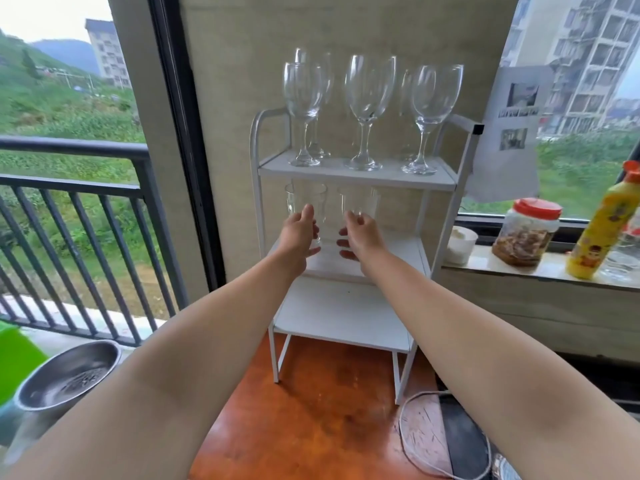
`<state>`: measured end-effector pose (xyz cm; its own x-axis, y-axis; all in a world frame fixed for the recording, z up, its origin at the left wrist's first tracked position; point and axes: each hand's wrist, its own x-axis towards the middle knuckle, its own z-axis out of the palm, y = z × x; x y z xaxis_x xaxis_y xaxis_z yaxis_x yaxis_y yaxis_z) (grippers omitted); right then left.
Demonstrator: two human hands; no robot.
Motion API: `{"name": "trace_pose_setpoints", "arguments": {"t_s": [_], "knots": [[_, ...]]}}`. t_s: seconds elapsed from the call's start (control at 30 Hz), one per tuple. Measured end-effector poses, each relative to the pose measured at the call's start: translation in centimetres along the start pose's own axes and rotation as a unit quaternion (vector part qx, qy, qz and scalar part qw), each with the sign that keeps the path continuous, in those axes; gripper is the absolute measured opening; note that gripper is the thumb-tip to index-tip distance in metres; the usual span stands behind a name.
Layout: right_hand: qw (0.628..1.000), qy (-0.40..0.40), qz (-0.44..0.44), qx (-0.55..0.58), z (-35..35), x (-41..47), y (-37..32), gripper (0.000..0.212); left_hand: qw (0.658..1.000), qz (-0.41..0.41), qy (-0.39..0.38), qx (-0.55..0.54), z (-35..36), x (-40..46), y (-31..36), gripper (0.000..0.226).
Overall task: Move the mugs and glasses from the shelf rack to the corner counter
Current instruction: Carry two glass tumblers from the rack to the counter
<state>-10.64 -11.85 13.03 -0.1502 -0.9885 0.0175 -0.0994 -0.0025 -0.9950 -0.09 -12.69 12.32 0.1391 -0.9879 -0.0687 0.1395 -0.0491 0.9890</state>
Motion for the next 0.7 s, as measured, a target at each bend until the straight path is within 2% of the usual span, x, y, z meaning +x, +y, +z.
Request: {"name": "trace_pose_setpoints", "arguments": {"t_s": [0.13, 0.23, 0.4, 0.5, 0.57, 0.7], "knots": [[1.0, 0.016, -0.001, 0.014, -1.2, -1.9, -0.6, 0.022, 1.0, -0.005, 0.011, -0.023, -0.3, -1.8, -0.2, 0.032], [0.999, 0.024, -0.01, 0.026, -1.7, -4.3, -1.1, 0.019, 1.0, 0.002, 0.006, -0.017, -0.7, -3.6, -0.1, 0.043], [0.998, 0.059, -0.016, 0.036, -2.4, -8.8, -1.4, 0.025, 1.0, 0.017, -0.012, -0.003, -1.4, -8.2, 0.4, 0.04], [0.996, 0.078, -0.025, 0.038, -3.0, -11.8, -1.3, 0.026, 0.999, 0.029, -0.026, -0.004, -1.8, -11.3, 0.4, 0.047], [0.994, 0.089, -0.023, 0.062, -3.8, -13.9, -1.1, 0.026, 0.998, 0.039, -0.039, 0.0, -1.8, -13.7, 0.3, 0.044], [0.989, 0.126, -0.036, 0.065, -6.5, -17.4, -0.3, 0.029, 0.996, 0.053, -0.075, -0.006, -1.2, -18.4, 0.1, 0.022]]}}
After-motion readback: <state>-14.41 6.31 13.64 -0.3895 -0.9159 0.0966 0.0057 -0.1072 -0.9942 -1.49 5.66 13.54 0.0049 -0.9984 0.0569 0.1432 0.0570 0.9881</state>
